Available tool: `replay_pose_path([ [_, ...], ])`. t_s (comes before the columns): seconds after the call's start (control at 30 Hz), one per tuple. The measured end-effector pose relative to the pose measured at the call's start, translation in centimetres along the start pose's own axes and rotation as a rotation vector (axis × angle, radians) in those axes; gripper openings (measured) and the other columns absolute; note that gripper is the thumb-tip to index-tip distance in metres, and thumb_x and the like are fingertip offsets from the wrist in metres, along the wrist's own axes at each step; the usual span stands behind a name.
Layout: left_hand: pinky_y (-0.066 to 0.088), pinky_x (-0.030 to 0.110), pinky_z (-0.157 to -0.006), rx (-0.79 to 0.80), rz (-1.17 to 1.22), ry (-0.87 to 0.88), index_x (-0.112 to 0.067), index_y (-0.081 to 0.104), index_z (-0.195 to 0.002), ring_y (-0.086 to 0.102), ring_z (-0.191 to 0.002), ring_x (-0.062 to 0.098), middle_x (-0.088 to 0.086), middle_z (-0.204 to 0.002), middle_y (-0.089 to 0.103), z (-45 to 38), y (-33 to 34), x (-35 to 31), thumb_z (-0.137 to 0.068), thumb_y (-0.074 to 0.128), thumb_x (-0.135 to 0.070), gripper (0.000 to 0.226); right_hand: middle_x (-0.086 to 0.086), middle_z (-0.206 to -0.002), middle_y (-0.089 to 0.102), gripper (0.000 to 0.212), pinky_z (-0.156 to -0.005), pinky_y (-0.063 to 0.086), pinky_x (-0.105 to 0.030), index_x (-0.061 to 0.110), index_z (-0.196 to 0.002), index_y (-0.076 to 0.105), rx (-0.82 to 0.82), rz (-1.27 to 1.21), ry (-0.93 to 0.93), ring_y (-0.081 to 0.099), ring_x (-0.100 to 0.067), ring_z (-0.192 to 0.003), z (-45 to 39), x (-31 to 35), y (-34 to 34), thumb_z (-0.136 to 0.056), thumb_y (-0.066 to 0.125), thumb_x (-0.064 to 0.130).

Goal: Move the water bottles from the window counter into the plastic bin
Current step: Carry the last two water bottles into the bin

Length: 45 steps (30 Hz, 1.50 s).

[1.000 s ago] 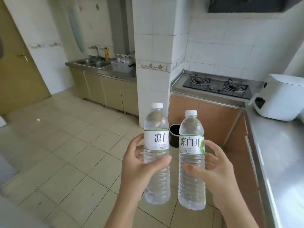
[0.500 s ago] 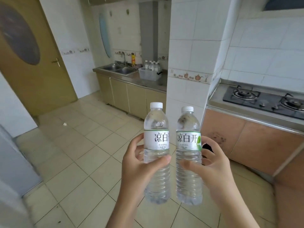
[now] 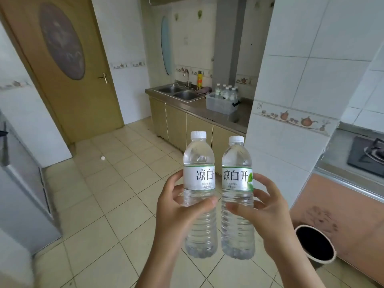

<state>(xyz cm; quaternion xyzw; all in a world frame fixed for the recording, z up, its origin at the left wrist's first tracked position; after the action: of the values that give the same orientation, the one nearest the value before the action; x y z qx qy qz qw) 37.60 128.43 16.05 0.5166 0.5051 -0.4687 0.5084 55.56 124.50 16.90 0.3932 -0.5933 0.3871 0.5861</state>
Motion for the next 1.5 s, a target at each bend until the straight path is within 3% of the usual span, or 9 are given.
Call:
replay_pose_path([
  [0.17, 0.056, 0.03, -0.075, -0.034, 0.009, 0.0, -0.05, 0.06, -0.113, 0.073, -0.09, 0.004, -0.007, -0.102, 0.076, -8.9, 1.7, -0.4, -0.044, 0.093, -0.028, 0.079, 0.002, -0.087, 0.074, 0.071, -0.066, 0.053, -0.034, 0.037, -0.104, 0.058, 0.04, 0.007, -0.018, 0.07, -0.016, -0.08, -9.4, 1.0, 2.4, -0.054, 0.087, -0.004],
  [0.43, 0.054, 0.017, -0.063, -0.037, 0.022, 0.015, -0.041, 0.059, -0.118, 0.074, -0.084, 0.005, -0.006, -0.1, 0.077, -20.9, 2.6, -0.3, -0.045, 0.091, -0.021, 0.082, -0.002, -0.087, 0.073, 0.072, -0.07, 0.057, -0.04, 0.04, -0.104, 0.057, 0.024, 0.032, -0.015, 0.07, -0.019, -0.079, -20.3, 1.1, 6.3, -0.052, 0.088, 0.001],
  [0.57, 0.054, 0.025, -0.069, -0.008, 0.018, 0.014, -0.044, 0.059, -0.116, 0.074, -0.085, 0.006, -0.006, -0.101, 0.076, -27.6, 2.2, 0.3, -0.045, 0.091, -0.024, 0.08, 0.0, -0.087, 0.073, 0.072, -0.068, 0.056, -0.039, 0.04, -0.103, 0.057, -0.009, 0.02, -0.021, 0.07, -0.017, -0.077, -25.8, 0.8, 9.0, -0.052, 0.088, -0.001],
  [0.87, 0.055, 0.021, -0.066, 0.106, 0.01, 0.026, -0.043, 0.06, -0.116, 0.074, -0.085, 0.006, -0.005, -0.101, 0.076, -44.6, -0.1, 0.0, -0.046, 0.091, -0.022, 0.079, -0.002, -0.096, 0.072, 0.08, -0.071, 0.055, -0.039, 0.034, -0.115, 0.056, -0.111, -0.02, -0.016, 0.069, -0.023, -0.085, -38.4, 0.5, 17.8, -0.05, 0.089, 0.0],
  [1.1, 0.059, 0.04, -0.083, 0.117, -0.001, 0.015, -0.056, 0.061, -0.103, 0.072, -0.096, 0.013, -0.008, -0.102, 0.076, -54.9, -0.7, 1.1, -0.043, 0.093, -0.026, 0.074, 0.001, -0.092, 0.073, 0.079, -0.062, 0.054, -0.03, 0.033, -0.114, 0.056, -0.146, -0.021, -0.021, 0.07, -0.016, -0.08, -46.7, 0.7, 22.4, -0.051, 0.088, 0.0],
  [1.2, 0.06, 0.038, -0.079, 0.12, -0.009, 0.007, -0.055, 0.061, -0.103, 0.073, -0.093, 0.012, -0.007, -0.101, 0.076, -58.9, -0.3, 1.8, -0.042, 0.093, -0.027, 0.074, 0.003, -0.089, 0.073, 0.078, -0.061, 0.054, -0.029, 0.036, -0.11, 0.056, -0.149, -0.027, -0.019, 0.07, -0.013, -0.077, -50.6, 0.4, 23.8, -0.05, 0.088, -0.001],
  [1.33, 0.059, 0.034, -0.077, 0.108, -0.02, 0.001, -0.052, 0.061, -0.107, 0.073, -0.091, 0.009, -0.008, -0.101, 0.076, -64.5, 1.1, 2.6, -0.04, 0.091, -0.03, 0.076, -0.001, -0.092, 0.073, 0.08, -0.069, 0.058, -0.042, 0.034, -0.114, 0.057, -0.144, -0.035, -0.002, 0.071, -0.021, -0.082, -56.3, -0.5, 25.0, -0.05, 0.089, -0.001],
  [1.5, 0.059, 0.034, -0.079, 0.086, -0.041, -0.007, -0.049, 0.06, -0.114, 0.072, -0.092, 0.006, -0.009, -0.104, 0.074, -72.0, 3.7, 3.3, -0.042, 0.093, -0.028, 0.082, -0.002, -0.091, 0.074, 0.078, -0.066, 0.057, -0.039, 0.033, -0.113, 0.058, -0.139, -0.063, 0.0, 0.071, -0.023, -0.082, -64.8, -1.6, 26.0, -0.049, 0.089, -0.001],
])
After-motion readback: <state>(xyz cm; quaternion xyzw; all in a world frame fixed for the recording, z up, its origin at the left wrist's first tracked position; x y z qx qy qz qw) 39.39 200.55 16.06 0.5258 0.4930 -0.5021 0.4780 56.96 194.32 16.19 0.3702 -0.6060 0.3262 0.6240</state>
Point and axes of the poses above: each hand's wrist, its own z-axis away from the middle knuckle, its own y-axis out of the palm, x = y × z, the point moved 1 cm from there along -z, towards the middle knuckle
